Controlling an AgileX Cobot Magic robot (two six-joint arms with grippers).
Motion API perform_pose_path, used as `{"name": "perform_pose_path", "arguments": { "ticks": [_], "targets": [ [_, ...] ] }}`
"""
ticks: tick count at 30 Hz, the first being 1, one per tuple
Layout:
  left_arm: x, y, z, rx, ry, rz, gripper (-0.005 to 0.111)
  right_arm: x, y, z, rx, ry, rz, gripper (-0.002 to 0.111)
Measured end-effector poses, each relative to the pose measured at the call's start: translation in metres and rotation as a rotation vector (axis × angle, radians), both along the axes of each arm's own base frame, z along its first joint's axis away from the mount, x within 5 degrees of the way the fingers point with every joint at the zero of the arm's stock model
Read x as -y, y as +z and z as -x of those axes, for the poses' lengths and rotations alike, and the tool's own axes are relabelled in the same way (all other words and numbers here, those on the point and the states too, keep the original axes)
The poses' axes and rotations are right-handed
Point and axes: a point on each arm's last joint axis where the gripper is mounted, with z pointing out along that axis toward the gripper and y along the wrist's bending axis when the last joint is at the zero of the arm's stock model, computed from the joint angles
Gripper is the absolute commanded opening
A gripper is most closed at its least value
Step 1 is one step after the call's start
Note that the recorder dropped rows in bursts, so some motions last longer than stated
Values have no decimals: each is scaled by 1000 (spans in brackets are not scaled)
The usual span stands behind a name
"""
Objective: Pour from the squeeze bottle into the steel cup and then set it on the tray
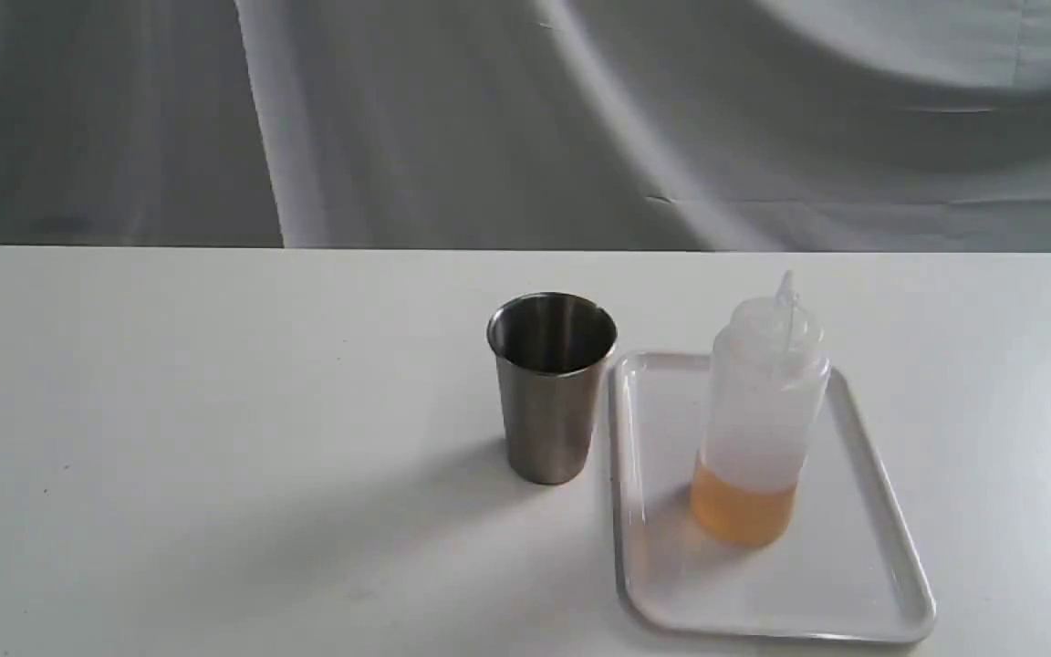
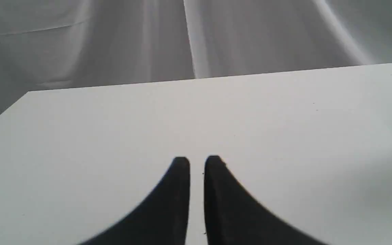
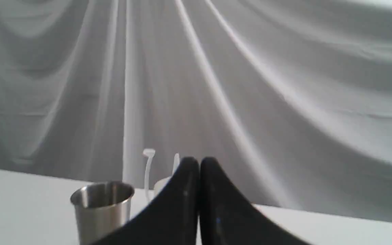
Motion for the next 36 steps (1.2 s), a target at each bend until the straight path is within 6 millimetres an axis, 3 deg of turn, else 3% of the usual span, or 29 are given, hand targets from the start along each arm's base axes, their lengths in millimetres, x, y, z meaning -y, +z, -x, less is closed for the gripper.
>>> {"name": "perform_pose_path", "arguments": {
  "ticks": [4,16,36],
  "targets": [
    [0,0,0,0,0,0,8,4,1,4,32,-64,-2,0],
    [0,0,0,0,0,0,8,18,-11,3,-107,-296,-12,0],
    [0,0,0,0,0,0,8,20,-25,4,-267,-319,35,0]
  ]
}}
